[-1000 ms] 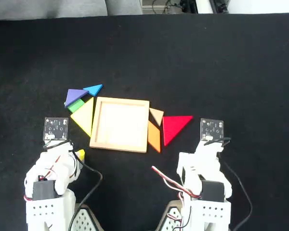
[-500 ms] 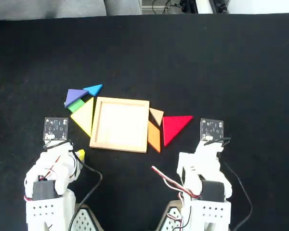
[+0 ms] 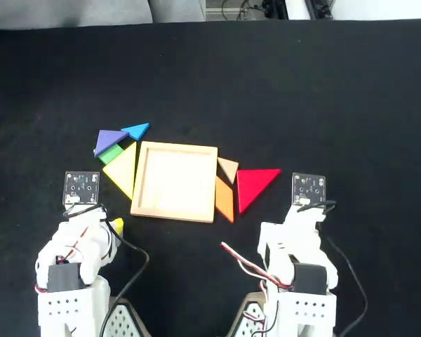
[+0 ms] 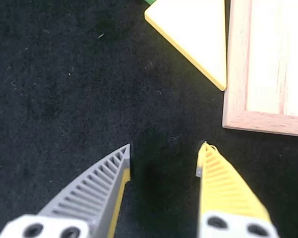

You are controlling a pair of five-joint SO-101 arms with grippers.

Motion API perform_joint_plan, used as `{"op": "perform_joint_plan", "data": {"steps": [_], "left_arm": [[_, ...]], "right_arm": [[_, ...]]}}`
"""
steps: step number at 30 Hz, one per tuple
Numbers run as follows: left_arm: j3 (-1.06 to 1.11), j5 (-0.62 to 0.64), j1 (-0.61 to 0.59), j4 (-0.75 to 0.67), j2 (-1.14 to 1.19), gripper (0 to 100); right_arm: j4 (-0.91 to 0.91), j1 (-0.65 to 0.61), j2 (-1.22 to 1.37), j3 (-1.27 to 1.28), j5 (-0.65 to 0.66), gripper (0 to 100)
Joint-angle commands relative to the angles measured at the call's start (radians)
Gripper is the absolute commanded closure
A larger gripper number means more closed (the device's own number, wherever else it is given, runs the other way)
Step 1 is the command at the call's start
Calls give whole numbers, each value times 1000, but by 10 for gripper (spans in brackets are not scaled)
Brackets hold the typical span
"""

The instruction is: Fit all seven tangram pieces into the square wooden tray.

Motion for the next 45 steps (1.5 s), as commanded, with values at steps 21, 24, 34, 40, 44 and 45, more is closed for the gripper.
{"op": "perform_joint_plan", "data": {"steps": [21,24,34,40,44,45], "left_arm": [[18,-6,-1,44,-15,780],[18,-6,-2,46,-15,780],[18,-6,-4,48,-15,780],[18,-6,-5,48,-15,780],[18,-6,-5,48,-15,780],[18,-6,-5,48,-15,780]], "right_arm": [[5,15,-85,-4,8,986],[5,15,-85,-4,8,986],[5,15,-85,-4,8,986],[5,15,-85,-4,8,986],[5,15,-85,-4,8,986],[5,15,-85,-4,8,986]]}}
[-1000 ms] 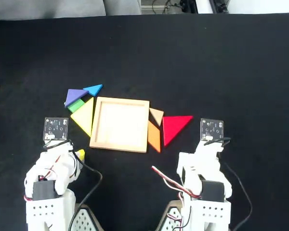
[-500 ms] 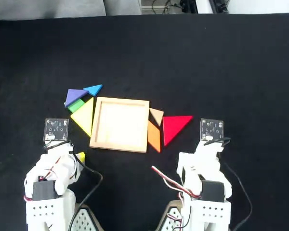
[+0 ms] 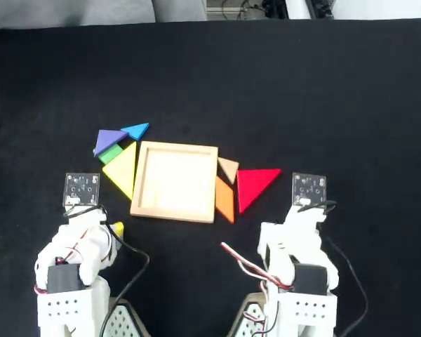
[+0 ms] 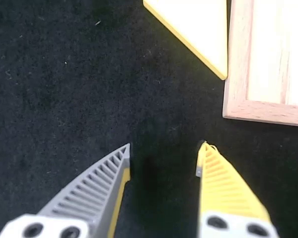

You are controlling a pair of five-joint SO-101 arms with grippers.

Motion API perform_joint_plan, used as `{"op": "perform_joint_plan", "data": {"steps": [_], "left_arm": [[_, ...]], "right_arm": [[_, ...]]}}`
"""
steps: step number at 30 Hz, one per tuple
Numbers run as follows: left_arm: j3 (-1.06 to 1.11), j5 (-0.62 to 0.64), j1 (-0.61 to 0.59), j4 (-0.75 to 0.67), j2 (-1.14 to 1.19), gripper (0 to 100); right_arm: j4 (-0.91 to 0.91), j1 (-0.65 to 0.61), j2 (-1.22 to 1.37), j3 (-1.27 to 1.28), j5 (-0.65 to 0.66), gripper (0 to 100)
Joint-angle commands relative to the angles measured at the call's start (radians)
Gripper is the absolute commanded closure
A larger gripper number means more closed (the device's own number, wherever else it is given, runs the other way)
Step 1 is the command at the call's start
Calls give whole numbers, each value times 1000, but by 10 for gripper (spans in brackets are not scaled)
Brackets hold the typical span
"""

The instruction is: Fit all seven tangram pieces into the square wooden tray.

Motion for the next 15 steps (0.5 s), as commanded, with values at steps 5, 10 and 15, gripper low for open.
{"op": "perform_joint_plan", "data": {"steps": [5,10,15], "left_arm": [[18,-6,-5,3,-6,780],[18,-6,-1,3,-6,779],[16,-8,65,-3,-6,776]], "right_arm": [[5,15,-85,-4,8,986],[5,8,-87,-4,6,986],[5,-38,-87,-4,8,984]]}}
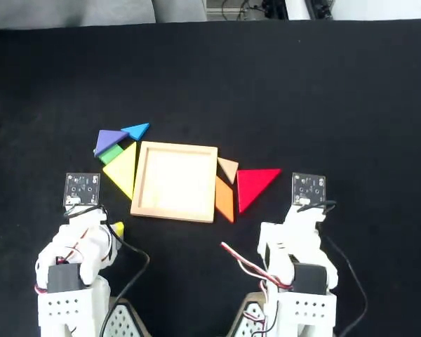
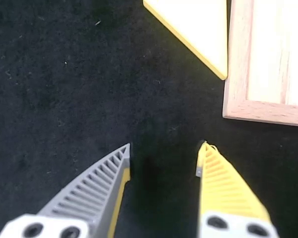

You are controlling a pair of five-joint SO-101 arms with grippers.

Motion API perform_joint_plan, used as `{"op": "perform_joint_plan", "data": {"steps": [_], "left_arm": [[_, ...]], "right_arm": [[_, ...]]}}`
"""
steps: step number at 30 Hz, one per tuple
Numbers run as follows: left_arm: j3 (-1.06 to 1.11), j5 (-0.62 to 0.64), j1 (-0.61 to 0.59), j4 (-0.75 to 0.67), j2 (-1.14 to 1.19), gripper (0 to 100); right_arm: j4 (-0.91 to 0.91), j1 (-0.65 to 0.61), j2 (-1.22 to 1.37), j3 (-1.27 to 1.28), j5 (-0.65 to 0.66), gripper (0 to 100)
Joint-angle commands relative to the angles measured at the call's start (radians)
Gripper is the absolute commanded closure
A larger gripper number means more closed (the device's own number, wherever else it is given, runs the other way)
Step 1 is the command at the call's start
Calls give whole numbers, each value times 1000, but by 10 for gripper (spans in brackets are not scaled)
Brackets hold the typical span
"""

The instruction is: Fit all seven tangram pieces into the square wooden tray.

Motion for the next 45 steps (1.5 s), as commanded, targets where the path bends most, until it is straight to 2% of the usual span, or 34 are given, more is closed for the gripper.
{"op": "perform_joint_plan", "data": {"steps": [1,5,15,18,20,22,24,29,31,34,38,41,45], "left_arm": [[16,-8,97,-5,-6,776],[16,-2,173,-3,-6,777],[16,-8,274,6,-6,777],[7,-11,186,-6,-8,776],[-35,-58,90,-97,-14,775],[-74,-123,-51,-196,-37,775],[-84,-167,-173,-285,-74,775],[12,-255,-136,-408,-80,777],[-2,-258,-120,-387,-80,780],[-136,-173,-64,-339,-75,780],[-311,-118,64,-241,-41,780],[-415,-118,137,-184,121,780],[-598,-114,110,-178,502,778]], "right_arm": [[5,-69,-87,-4,6,984],[-17,-133,-87,-4,8,984],[-654,-143,-87,-4,8,983],[-813,-178,-87,-4,8,982],[-885,-207,-87,-4,9,971],[-922,-239,-84,-4,9,910],[-905,-270,-84,-4,6,833],[-620,-313,-87,-4,8,805],[-578,-310,-85,-4,9,805],[-560,-311,-84,-4,9,802],[-545,-311,-82,-4,11,801],[-545,-311,-82,-4,34,802],[-525,-315,-82,-4,51,802]]}}
